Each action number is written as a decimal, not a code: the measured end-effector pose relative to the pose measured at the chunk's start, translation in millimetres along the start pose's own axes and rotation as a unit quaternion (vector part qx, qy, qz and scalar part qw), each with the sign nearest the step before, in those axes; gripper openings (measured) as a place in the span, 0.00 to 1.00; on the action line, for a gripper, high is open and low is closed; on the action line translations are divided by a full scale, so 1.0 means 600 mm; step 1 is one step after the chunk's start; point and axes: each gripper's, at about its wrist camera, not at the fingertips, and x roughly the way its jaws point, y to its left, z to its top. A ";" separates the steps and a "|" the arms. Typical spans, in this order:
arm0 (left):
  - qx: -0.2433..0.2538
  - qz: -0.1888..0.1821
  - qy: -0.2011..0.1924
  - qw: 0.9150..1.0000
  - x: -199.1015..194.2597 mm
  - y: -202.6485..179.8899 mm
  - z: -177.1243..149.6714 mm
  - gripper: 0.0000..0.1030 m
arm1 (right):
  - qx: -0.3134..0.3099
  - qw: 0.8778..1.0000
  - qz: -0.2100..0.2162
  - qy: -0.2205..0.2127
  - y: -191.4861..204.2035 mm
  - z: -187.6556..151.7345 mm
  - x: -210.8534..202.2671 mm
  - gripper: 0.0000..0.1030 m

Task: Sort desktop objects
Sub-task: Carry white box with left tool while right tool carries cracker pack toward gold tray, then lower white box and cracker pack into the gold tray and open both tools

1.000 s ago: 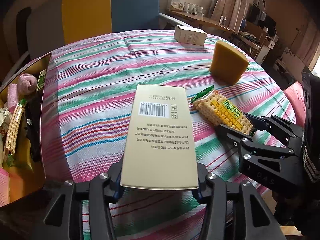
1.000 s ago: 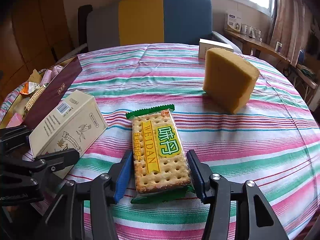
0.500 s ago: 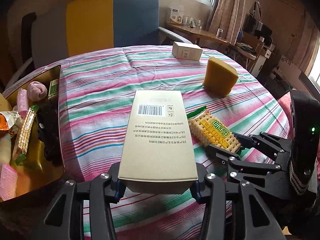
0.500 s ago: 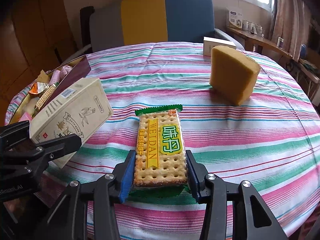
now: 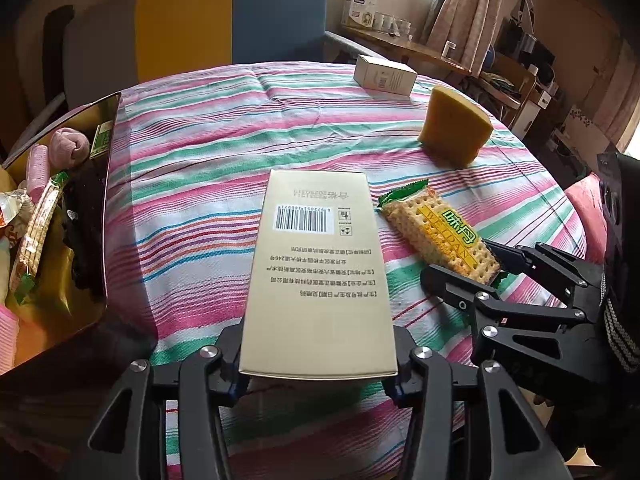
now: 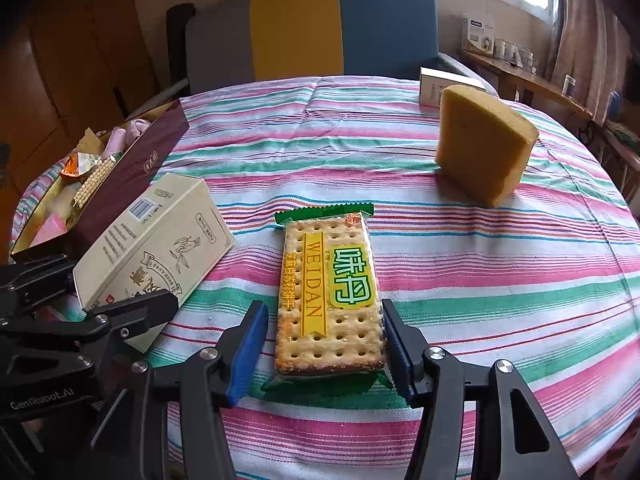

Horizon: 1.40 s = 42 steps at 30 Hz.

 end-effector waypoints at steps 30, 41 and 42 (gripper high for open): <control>-0.061 0.046 -0.122 0.990 -0.162 0.101 0.015 0.50 | 0.018 0.991 0.126 -0.037 0.097 0.078 -0.048 0.46; -0.161 0.150 -0.125 0.967 -0.206 0.286 0.003 0.50 | -0.052 0.975 0.212 -0.035 0.285 0.175 -0.011 0.46; -0.168 0.159 -0.122 0.965 -0.206 0.300 0.000 0.50 | -0.057 0.975 0.214 -0.031 0.300 0.179 -0.004 0.46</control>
